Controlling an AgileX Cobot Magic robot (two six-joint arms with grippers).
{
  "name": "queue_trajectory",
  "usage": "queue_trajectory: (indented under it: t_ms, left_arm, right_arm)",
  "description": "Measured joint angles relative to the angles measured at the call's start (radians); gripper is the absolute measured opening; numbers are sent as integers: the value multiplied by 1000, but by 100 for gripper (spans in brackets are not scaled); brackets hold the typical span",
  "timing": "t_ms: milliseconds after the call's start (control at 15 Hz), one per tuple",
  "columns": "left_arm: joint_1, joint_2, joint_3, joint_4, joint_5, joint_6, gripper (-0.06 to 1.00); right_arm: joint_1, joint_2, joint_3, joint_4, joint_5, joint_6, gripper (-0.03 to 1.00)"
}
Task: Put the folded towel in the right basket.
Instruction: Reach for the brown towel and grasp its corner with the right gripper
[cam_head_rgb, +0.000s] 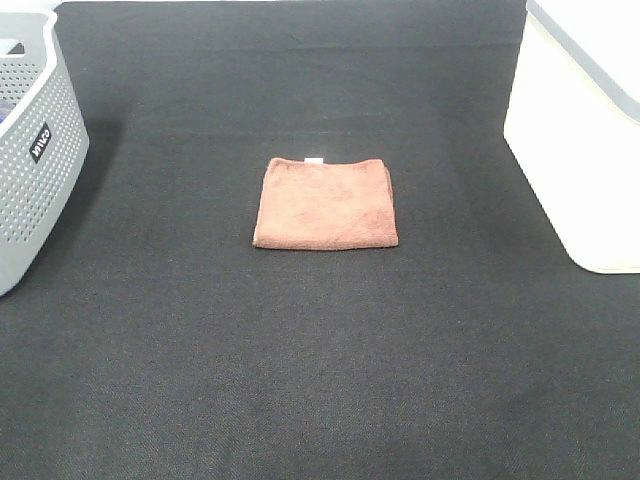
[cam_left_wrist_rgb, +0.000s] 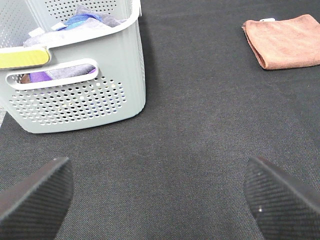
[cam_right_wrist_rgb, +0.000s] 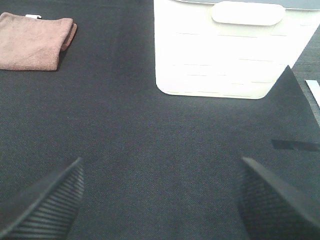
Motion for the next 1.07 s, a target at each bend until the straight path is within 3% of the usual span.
queue_trajectory:
  t_ms: [1067]
  left_arm:
    - [0,0,0,0,0,0,88]
  right_arm:
    - [0,0,0,0,0,0,78]
